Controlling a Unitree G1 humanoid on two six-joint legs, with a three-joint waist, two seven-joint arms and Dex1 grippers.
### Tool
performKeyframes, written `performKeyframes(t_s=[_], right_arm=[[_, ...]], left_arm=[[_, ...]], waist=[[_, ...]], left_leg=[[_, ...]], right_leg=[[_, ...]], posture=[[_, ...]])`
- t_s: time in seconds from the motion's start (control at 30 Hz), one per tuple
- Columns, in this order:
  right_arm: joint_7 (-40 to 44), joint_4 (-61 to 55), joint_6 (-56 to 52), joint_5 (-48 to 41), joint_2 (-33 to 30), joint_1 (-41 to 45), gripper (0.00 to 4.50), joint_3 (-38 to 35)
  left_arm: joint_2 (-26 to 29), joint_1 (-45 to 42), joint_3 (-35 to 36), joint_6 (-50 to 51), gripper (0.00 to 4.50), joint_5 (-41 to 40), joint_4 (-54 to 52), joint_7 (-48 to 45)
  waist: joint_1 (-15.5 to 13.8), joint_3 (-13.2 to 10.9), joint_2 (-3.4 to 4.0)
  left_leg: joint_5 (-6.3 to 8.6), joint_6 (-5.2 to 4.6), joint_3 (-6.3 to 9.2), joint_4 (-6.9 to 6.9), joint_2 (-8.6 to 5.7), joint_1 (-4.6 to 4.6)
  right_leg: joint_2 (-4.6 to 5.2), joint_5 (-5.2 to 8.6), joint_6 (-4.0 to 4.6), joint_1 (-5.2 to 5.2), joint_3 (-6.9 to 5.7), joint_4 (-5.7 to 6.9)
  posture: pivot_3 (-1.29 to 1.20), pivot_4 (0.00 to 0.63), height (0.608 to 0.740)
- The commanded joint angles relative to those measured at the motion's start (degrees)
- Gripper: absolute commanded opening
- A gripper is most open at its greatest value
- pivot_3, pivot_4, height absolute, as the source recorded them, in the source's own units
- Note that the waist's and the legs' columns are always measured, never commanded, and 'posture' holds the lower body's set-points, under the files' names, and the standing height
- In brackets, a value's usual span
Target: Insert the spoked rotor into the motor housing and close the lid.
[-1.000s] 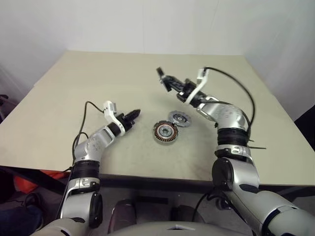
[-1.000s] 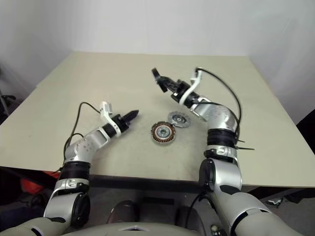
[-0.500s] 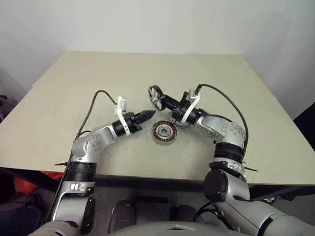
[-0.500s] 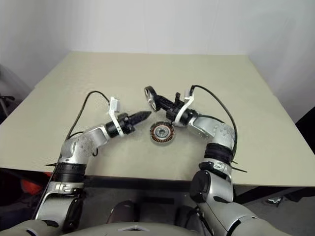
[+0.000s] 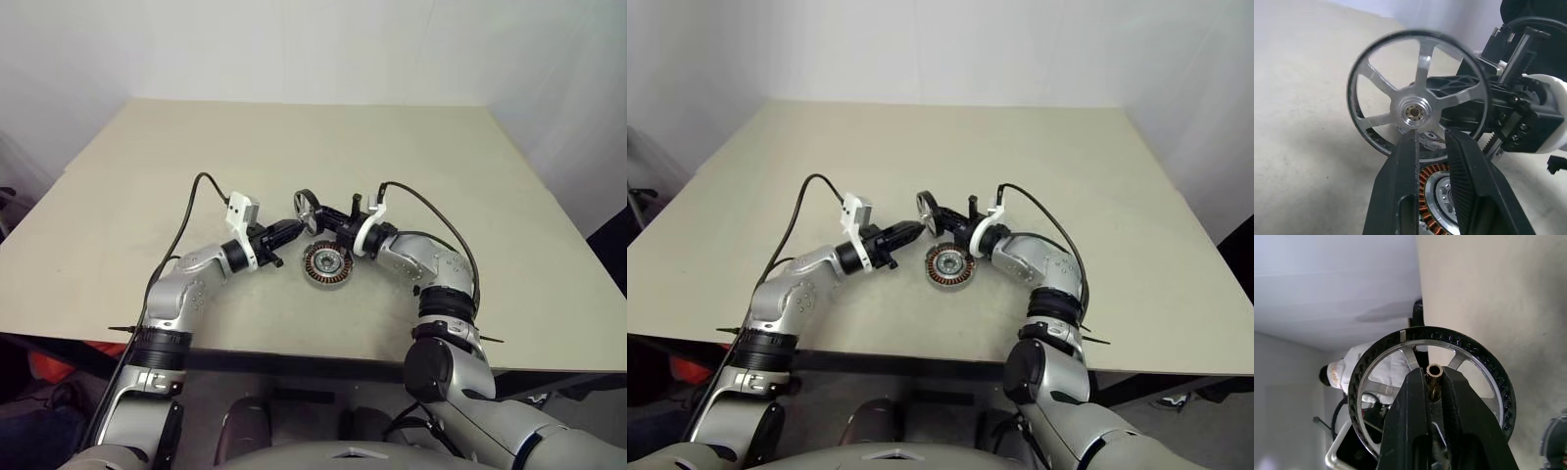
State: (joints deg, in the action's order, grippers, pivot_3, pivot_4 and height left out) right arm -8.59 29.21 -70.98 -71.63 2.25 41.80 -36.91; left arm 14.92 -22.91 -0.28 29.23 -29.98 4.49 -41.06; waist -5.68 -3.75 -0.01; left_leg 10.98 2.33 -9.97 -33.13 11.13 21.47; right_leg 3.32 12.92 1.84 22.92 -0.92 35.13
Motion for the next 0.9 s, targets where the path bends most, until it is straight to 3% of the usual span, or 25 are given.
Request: performKeyframes(t_s=[0.03, 0.13, 0.27, 0.6, 0.9], right_arm=[[1.5, -0.4, 0.8, -0.2, -0.5, 1.9, 0.01, 1.3], [2.6, 0.2, 1.7, 0.5, -1.0, 2.2, 0.0, 2.1], [4.2, 0.7, 2.0, 1.5, -1.7, 2.3, 0.0, 3.2], [6.2, -1.7, 1.5, 3.3, -1.6, 1.4, 0.0, 6.3], [6.3, -2.9, 1.9, 4.4, -0.7, 1.2, 0.0, 6.9]], left_arm=[[0.4, 0.1, 1.1, -3.1, 0.88, 0.6, -2.5, -0.7], [-0.1, 0.8, 1.1, -5.8, 1.49, 1.3, -1.6, -0.5], [-2.0, -0.7, 3.3, -2.6, 2.81, -0.9, 1.2, 2.0], [-3.7, -4.5, 2.7, -8.4, 2.81, 3.6, 9.6, 2.1], [-4.6, -5.7, 2.5, -7.4, 2.81, 3.5, 11.7, 0.6]], waist=[[0.0, 0.0, 0.0], [0.0, 0.0, 0.0], [0.0, 0.0, 0.0], [-0.1, 0.0, -0.01], [-0.1, 0.0, -0.01]], left_leg=[[-0.01, 0.01, 0.0, 0.0, 0.0, 0.0], [-0.02, 0.03, 0.0, -0.01, 0.0, 0.0], [-0.02, 0.04, 0.01, -0.05, -0.01, 0.0], [-0.06, 0.09, 0.03, -0.11, -0.01, -0.02], [-0.07, 0.08, 0.04, -0.12, -0.04, -0.03]], right_leg=[[0.0, 0.0, 0.0, 0.0, -0.01, 0.0], [0.0, 0.0, 0.0, 0.0, -0.01, 0.03], [0.01, 0.0, 0.01, 0.0, -0.01, 0.1], [0.02, 0.0, 0.02, 0.0, -0.02, 0.21], [0.04, 0.02, 0.05, 0.01, -0.03, 0.32]], posture=[[0.0, 0.0, 0.74], [0.0, 0.0, 0.74], [0.0, 0.0, 0.74], [0.0, 0.0, 0.74], [0.0, 0.0, 0.74]])
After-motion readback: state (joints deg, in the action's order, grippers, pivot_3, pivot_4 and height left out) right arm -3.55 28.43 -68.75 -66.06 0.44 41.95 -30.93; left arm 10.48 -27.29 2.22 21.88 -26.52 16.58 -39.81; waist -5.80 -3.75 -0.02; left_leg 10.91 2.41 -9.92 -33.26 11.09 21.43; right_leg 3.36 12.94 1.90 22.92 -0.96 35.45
